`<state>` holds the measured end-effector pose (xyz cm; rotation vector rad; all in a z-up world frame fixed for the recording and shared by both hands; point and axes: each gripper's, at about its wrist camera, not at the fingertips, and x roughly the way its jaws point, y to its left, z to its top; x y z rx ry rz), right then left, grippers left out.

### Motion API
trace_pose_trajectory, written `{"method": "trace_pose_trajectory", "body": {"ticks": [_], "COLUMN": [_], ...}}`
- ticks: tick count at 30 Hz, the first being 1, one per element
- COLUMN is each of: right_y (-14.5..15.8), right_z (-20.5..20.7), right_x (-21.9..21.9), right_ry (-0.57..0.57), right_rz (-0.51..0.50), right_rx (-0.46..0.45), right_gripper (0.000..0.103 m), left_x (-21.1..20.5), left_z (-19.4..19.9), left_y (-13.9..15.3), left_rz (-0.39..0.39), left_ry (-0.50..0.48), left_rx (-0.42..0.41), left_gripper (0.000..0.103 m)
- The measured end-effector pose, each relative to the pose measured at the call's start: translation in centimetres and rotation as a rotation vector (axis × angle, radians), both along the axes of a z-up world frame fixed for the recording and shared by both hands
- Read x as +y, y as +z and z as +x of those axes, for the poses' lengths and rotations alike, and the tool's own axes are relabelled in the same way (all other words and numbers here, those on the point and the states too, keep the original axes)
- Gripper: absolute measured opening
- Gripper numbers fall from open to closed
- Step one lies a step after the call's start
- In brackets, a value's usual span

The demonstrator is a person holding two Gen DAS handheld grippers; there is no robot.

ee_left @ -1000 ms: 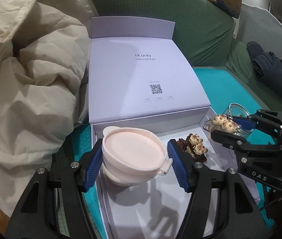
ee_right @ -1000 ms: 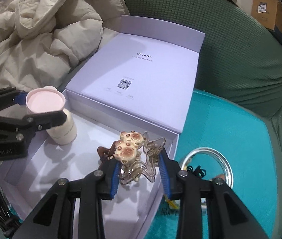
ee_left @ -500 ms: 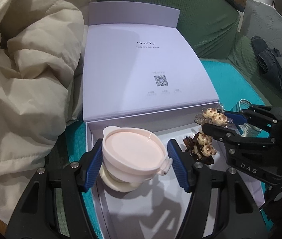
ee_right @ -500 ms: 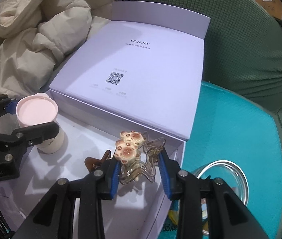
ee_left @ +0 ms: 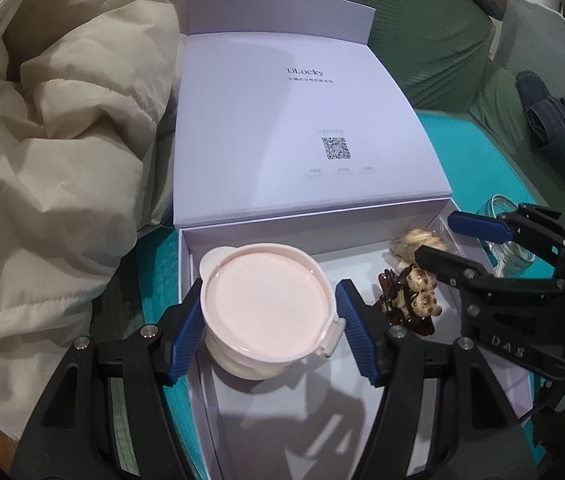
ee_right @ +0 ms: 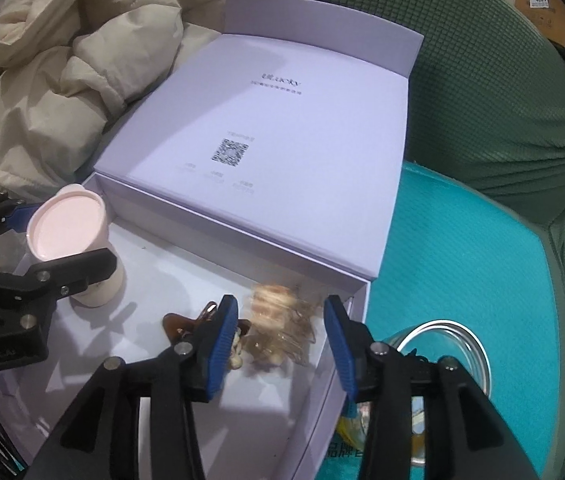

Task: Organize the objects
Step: 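Lower pink-lidded jar into box and open left gripper while right releases keychain inside, then withdraw both tools from the lavender box back toward the remaining items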

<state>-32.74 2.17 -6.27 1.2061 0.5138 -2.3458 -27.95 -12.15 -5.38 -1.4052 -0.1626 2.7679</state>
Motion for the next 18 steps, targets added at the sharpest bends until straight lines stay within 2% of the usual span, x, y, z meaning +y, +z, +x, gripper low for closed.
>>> {"method": "trace_pose_trajectory", "body": {"ticks": [18], "right_y": [4.5], "right_z": [2.7], "right_x": [2.0], "right_ry": [-0.021], "right_rz": [-0.008], "right_rx": [0.066], "right_gripper": [0.048], "left_x": [1.9], "left_z": [2.7], "left_y": [5.9], "left_rz": [-0.047], "left_ry": [-0.005], "left_rx": [0.106], "left_gripper": [0.063]}}
